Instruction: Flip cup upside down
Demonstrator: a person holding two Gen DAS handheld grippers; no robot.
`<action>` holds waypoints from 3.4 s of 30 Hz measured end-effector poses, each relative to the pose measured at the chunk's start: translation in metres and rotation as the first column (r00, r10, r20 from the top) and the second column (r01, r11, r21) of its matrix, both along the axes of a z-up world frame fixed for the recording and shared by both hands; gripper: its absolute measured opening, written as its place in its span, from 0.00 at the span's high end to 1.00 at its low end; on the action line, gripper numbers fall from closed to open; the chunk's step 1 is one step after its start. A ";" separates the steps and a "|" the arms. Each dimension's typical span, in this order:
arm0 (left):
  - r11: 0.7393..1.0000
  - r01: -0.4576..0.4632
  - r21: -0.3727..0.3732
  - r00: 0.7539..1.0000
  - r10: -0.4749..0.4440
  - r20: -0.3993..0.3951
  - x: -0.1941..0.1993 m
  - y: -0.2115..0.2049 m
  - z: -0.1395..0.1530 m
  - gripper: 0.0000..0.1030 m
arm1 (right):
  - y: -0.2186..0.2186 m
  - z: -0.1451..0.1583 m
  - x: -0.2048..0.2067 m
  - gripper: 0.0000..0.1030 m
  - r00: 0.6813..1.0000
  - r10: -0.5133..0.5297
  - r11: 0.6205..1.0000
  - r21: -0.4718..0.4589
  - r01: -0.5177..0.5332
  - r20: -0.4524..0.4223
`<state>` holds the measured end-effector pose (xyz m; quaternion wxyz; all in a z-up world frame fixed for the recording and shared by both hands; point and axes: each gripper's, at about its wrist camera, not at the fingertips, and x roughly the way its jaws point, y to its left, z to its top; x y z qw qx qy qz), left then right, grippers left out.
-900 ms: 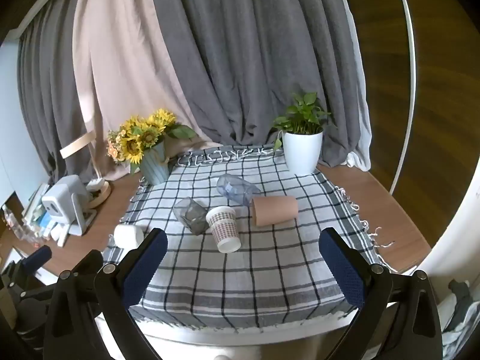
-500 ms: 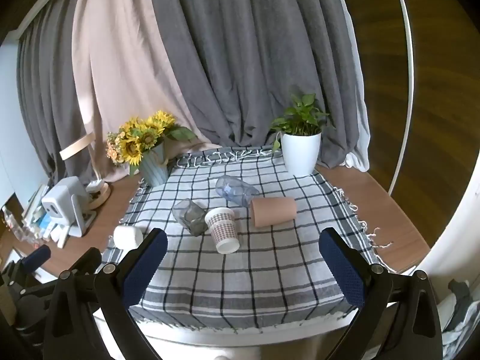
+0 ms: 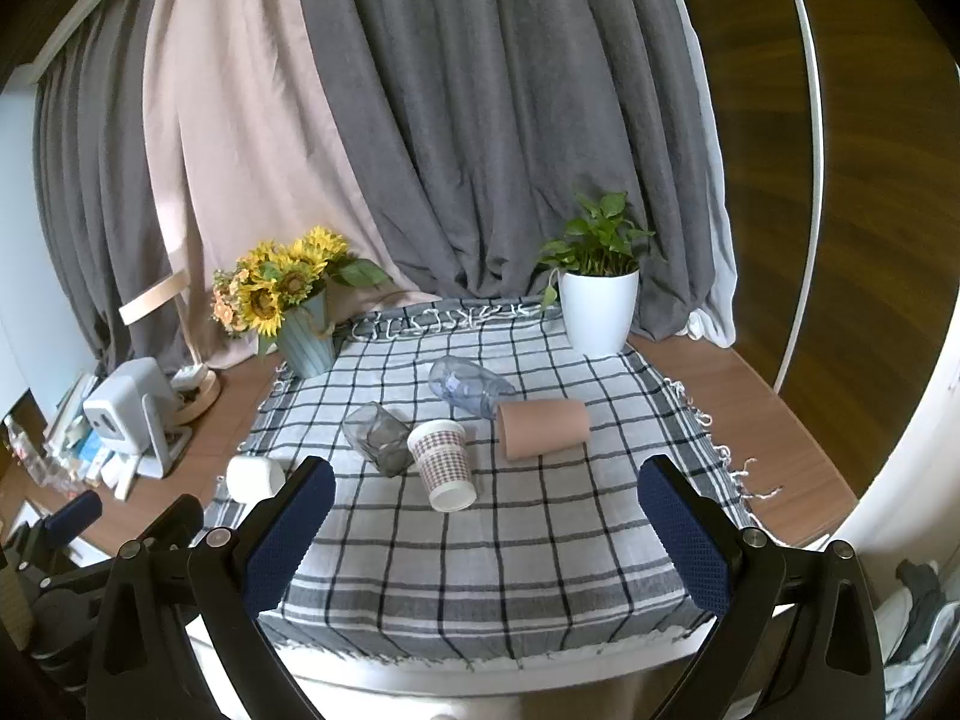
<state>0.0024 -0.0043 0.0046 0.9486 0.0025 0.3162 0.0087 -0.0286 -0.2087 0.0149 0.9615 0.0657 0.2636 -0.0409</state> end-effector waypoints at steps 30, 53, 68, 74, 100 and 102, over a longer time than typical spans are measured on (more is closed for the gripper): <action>1.000 0.007 -0.011 1.000 -0.006 0.021 -0.005 -0.008 0.013 0.00 | 0.004 0.007 0.000 0.01 1.000 0.010 1.000 0.000 -0.010 0.014; 1.000 0.006 -0.012 1.000 -0.006 0.021 -0.006 -0.005 0.011 0.00 | 0.004 0.006 -0.001 0.01 1.000 0.009 1.000 -0.005 -0.009 0.012; 1.000 0.025 -0.009 1.000 -0.025 -0.002 0.015 -0.009 0.011 0.00 | 0.007 -0.002 0.013 0.01 1.000 0.006 1.000 -0.003 -0.006 -0.004; 0.999 0.047 0.003 0.999 -0.047 -0.027 0.045 -0.006 0.005 0.00 | 0.008 -0.008 0.035 0.01 1.000 -0.007 1.000 0.008 0.007 -0.029; 0.999 -0.050 0.005 0.940 0.049 -0.338 0.219 -0.041 -0.067 0.00 | -0.002 -0.061 0.235 0.01 0.936 0.136 0.991 0.031 -0.133 -0.323; 0.997 -0.083 -0.003 0.927 0.077 -0.366 0.232 -0.050 -0.072 0.00 | -0.007 -0.070 0.259 0.01 0.908 0.184 0.982 0.039 -0.183 -0.376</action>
